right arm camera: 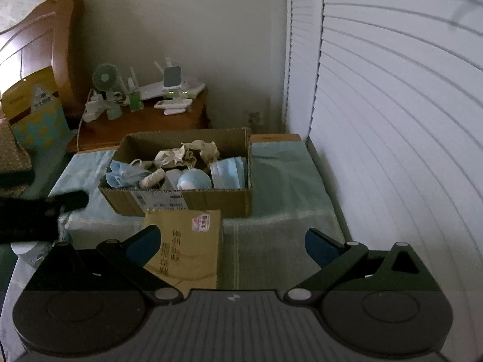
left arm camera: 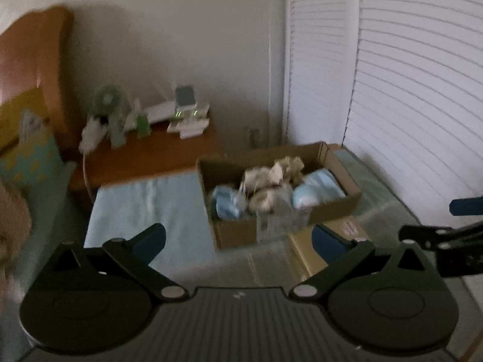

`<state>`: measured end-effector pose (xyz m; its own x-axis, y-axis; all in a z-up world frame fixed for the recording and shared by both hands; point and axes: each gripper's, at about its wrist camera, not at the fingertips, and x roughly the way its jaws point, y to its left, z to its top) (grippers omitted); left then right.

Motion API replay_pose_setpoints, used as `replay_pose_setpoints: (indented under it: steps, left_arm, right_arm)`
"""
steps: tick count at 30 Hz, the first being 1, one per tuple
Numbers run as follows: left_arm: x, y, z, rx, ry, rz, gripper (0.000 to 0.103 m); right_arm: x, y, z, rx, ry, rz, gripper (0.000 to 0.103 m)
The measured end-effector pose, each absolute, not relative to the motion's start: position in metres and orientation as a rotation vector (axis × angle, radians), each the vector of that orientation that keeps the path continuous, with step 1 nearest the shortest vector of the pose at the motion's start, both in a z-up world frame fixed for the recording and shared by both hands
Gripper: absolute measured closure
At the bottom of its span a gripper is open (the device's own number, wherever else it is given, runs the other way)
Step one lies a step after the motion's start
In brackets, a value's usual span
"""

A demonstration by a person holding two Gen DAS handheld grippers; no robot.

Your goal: Organize soft objects

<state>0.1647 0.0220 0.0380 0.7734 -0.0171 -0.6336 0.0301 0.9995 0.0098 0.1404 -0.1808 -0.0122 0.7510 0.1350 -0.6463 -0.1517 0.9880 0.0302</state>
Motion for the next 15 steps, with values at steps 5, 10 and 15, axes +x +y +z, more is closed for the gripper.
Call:
replay_pose_setpoints:
  steps: [5, 10, 15]
  left_arm:
    - [0.149, 0.022, 0.039, 0.003, 0.739, 0.058, 0.001]
    - [0.143, 0.019, 0.046, 0.001, 0.745, 0.063, 0.001]
    - [0.140, 0.015, 0.050, 0.002, 0.744, 0.061, 0.001]
  right_arm:
    - [0.130, -0.173, -0.010, -0.039, 0.731, 0.128, 0.000]
    - [0.124, -0.169, -0.004, -0.048, 0.719, 0.128, 0.000]
    - [0.121, -0.167, 0.000, -0.047, 0.703, 0.122, 0.000]
